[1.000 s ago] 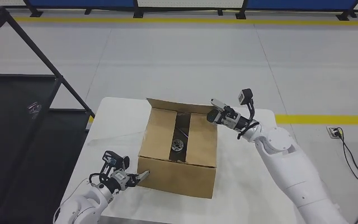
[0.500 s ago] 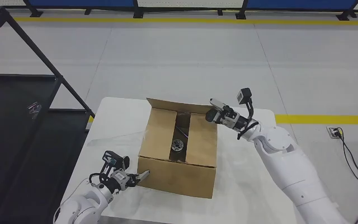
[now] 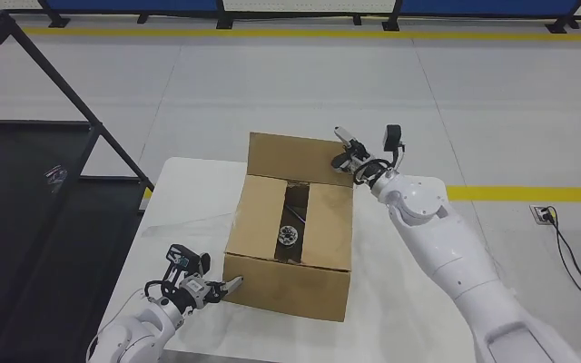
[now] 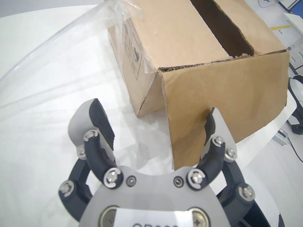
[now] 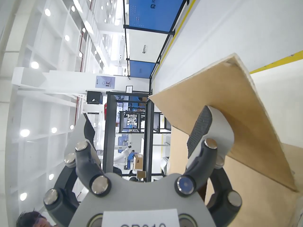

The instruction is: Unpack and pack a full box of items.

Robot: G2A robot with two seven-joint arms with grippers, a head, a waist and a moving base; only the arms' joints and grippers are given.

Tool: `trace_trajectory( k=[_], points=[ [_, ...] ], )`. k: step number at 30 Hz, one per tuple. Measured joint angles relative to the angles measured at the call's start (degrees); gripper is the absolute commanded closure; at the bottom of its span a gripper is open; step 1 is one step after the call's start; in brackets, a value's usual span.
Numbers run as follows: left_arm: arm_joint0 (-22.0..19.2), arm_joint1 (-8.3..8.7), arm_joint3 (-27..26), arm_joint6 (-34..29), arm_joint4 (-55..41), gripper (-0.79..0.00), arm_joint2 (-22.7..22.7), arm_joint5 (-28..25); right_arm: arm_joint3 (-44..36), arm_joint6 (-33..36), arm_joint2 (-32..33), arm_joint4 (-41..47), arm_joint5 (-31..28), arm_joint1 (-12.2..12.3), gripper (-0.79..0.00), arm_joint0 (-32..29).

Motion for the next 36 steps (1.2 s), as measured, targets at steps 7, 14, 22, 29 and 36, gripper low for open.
trace_trajectory(
  k=[7,14,22,29,36],
  points=[
    [0.0,0.00,0.0,0.0,0.0,-0.785,0.0,0.0,10.6,-1.9,-5.2,-2.3,1.0,-5.1,-0.785,4.1],
    [0.0,0.00,0.0,0.0,0.0,-0.785,0.0,0.0,17.3,1.0,-7.3,-4.3,2.3,-8.3,-0.785,6.7],
    [0.0,0.00,0.0,0.0,0.0,-0.785,0.0,0.0,21.4,6.1,-7.2,-5.3,1.0,-9.9,-0.785,7.6],
    [0.1,-0.01,-0.1,0.4,0.0,-0.785,-0.1,0.4,23.0,11.5,-6.3,-5.5,-1.1,-10.3,-0.785,8.0],
    [1.5,0.08,-1.0,3.9,-3.9,-0.785,-3.0,2.4,23.4,11.4,-3.3,-2.6,-6.8,-10.0,-0.785,7.9]
  ],
)
